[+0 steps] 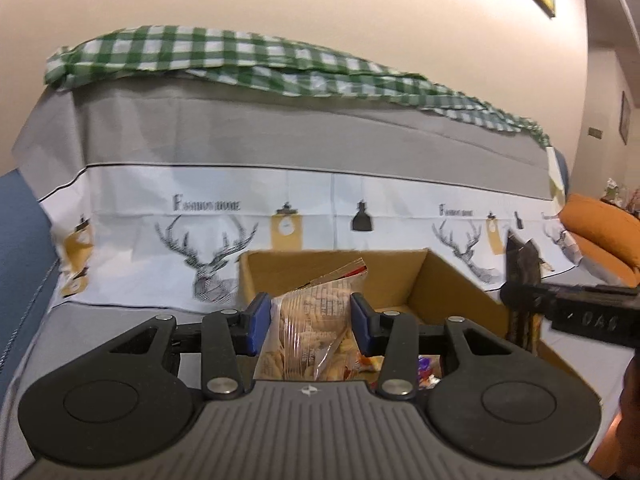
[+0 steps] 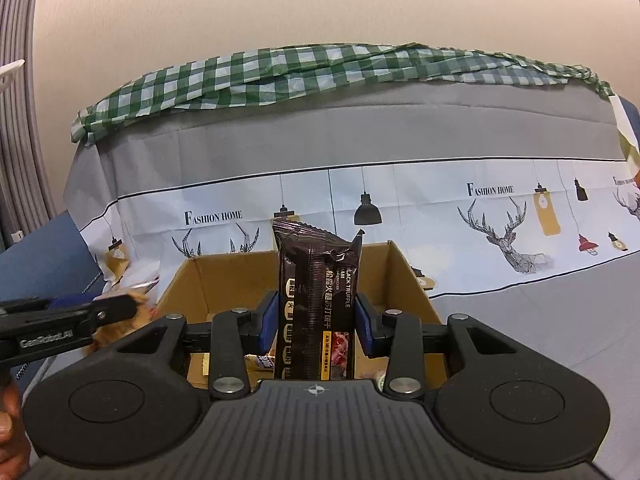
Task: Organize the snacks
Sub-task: 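Lift the biscuit bag with the left tool while the right tool carries the chocolate bar over the box, then open the left tool over the box while the right tool releases the chocolate bar inside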
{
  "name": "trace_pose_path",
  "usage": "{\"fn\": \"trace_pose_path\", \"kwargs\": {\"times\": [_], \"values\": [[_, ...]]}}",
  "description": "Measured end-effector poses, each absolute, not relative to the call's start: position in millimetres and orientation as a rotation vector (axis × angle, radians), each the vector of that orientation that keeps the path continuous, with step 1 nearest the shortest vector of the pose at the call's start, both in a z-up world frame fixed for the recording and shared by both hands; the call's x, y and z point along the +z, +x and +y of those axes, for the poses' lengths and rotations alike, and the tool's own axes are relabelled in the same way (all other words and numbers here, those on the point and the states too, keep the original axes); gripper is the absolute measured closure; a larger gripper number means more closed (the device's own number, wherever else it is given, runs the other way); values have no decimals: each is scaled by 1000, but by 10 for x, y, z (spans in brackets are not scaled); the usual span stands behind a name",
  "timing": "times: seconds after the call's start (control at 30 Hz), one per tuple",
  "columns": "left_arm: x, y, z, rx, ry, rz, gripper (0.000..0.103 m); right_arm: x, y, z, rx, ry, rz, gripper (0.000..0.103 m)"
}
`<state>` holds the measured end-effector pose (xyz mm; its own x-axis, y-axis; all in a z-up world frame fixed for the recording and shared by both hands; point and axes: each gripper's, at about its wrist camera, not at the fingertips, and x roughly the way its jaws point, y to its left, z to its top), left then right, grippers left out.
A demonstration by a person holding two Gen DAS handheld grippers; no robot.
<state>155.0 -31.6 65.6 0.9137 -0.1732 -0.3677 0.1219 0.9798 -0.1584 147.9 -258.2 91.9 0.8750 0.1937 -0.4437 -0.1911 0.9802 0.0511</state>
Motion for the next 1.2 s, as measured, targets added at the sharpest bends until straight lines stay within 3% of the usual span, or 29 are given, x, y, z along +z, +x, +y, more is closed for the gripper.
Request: {"fn": "trace_pose_path", "kwargs": {"times": [1.2], "values": [[651, 1992, -589, -215, -205, 396, 58, 822, 1623, -2427, 204, -58, 513, 62]]}}
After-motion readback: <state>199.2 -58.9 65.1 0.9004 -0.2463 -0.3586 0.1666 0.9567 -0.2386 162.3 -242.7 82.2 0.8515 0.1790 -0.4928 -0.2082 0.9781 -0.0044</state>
